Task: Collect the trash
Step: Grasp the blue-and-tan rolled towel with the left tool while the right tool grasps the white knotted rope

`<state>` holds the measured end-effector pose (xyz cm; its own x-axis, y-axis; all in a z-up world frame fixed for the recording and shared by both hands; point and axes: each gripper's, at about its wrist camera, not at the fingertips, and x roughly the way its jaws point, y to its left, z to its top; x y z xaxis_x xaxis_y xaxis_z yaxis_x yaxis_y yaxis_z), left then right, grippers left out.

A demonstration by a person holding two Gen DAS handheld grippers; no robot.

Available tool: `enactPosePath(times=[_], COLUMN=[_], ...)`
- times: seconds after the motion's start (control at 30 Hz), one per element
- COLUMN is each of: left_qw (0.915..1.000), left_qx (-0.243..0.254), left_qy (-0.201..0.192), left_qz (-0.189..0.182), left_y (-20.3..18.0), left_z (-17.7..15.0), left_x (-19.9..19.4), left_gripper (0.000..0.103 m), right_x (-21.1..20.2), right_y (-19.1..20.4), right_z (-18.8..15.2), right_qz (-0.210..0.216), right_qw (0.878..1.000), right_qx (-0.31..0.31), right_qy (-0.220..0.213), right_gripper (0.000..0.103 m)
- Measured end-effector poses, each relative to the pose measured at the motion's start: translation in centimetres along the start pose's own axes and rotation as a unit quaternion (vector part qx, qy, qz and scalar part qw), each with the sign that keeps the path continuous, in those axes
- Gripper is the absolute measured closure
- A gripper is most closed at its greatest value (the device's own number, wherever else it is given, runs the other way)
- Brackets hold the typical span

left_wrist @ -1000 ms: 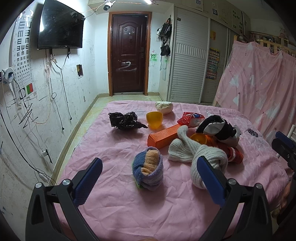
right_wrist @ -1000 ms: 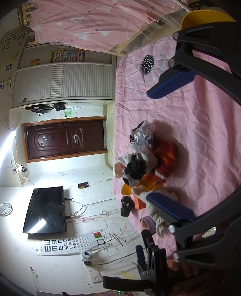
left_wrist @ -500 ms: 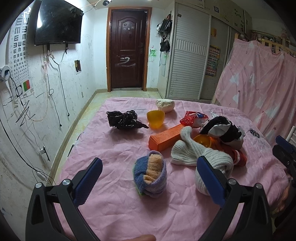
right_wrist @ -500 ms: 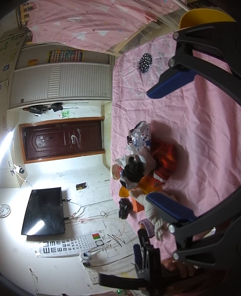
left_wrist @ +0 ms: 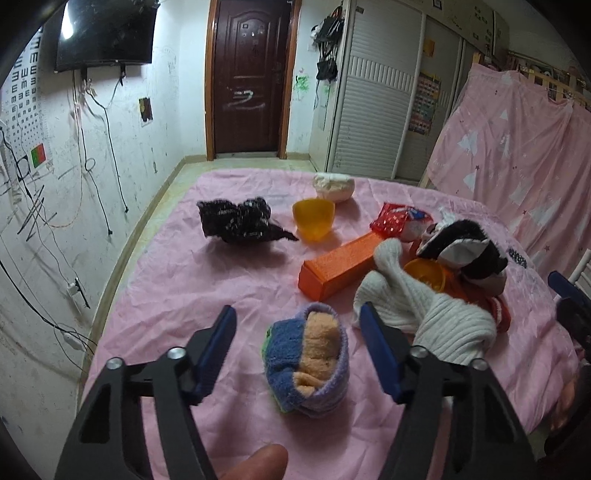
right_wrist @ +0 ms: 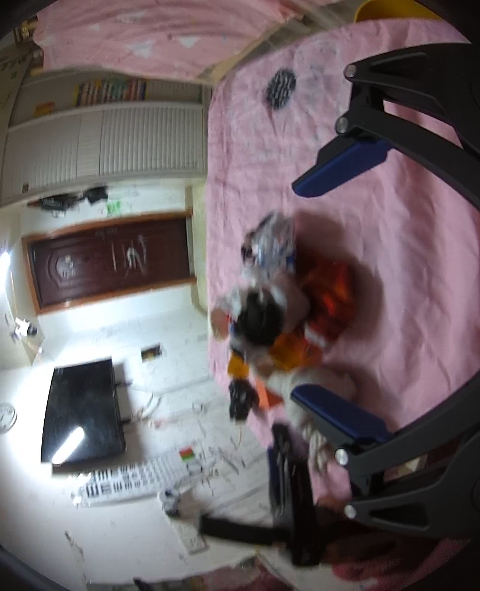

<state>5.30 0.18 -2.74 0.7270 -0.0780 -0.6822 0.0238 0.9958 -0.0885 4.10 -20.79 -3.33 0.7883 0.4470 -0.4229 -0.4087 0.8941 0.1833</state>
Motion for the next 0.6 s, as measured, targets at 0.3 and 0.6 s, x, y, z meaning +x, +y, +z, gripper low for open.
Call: enactPosePath(times=[0.3,0.6], left_qw=[0.9997,0.9974], left_qx=[-0.014,-0.050], left_qy=[0.012,-0.027], left_qz=[0.013,0.045], left_y=[0.6,2.7], left_z=[-0.7,-0.2], left_x=[1.3,-1.4], left_gripper=[0.088,0.090], right_x=[2.3,6.0], right_y=[5.7,7.6], right_z=[0.0,0.2], right_qz=[0.103,0.089], right_qw=[0.992,0.991], right_qx=[-0.059,-0.049], right_qy=[0.034,0.091], right_gripper=[0.005,0.027])
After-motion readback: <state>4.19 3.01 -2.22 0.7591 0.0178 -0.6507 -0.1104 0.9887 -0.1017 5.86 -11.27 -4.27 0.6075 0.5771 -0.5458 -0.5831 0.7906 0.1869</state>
